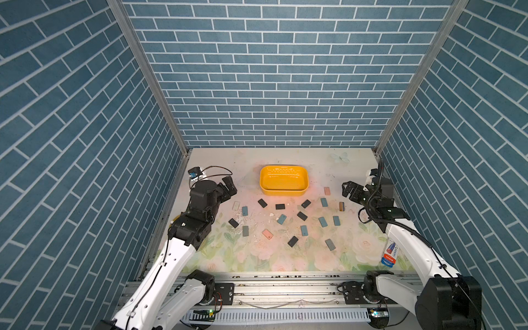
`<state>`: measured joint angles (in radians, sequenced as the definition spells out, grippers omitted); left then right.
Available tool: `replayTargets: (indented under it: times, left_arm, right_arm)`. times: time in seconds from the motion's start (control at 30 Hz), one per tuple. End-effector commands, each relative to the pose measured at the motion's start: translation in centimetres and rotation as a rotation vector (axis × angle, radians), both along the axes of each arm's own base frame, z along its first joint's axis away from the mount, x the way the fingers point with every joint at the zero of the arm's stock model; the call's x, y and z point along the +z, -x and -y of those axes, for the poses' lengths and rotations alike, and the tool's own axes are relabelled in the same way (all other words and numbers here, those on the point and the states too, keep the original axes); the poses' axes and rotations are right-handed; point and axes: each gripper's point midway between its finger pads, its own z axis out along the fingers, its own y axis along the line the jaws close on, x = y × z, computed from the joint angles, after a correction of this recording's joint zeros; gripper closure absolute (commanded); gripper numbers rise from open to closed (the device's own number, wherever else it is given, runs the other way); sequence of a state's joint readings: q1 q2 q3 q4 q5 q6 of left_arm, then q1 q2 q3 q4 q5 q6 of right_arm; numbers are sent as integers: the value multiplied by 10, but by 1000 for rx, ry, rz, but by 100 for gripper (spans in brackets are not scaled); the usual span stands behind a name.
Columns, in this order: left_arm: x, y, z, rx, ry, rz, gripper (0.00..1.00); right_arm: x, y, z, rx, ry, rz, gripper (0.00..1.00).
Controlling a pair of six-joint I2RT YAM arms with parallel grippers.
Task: Put the eraser in the storage box
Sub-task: Pick up the eraser from the center of the board.
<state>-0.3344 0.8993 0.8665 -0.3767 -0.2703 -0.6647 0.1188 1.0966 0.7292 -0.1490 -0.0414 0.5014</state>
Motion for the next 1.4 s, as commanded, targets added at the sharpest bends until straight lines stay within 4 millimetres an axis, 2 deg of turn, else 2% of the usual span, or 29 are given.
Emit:
replayTargets:
  times: [0.0,0.1,0.2,0.3,0.5,0.63,0.8,0.93,1.2,1.37]
  left_arm:
    - [-48,25,-15,78,-46,-242,1]
    - [-75,35,-23,135,-68,-334,1]
    - [-103,39,-22,141,-82,-407,1]
    - [-118,42,-25,150,-137,-467,1]
    - [-117,35,-13,87,-219,-454,2]
    - [-121,33,-7,64,-313,-477,2]
    - [-123,28,13,-23,-392,-462,1]
    - [-131,25,28,-100,-366,-453,1]
    - [-129,21,46,-194,-318,-388,1]
    - [-130,20,51,-217,-322,-388,1]
  right_arm:
    - [-24,28,31,-162,104,-138,1]
    - [-37,46,39,-200,164,-223,2]
    - [-47,59,40,-211,200,-276,4]
    - [-58,67,36,-191,231,-346,5]
    - [-83,64,19,-123,281,-446,9]
    - [-91,54,12,-96,280,-473,12]
    - [-95,40,7,-74,289,-481,18]
    - [-102,31,7,-66,316,-505,23]
    - [-115,14,-4,-35,304,-535,33]
    - [-121,6,-5,-30,323,-557,40]
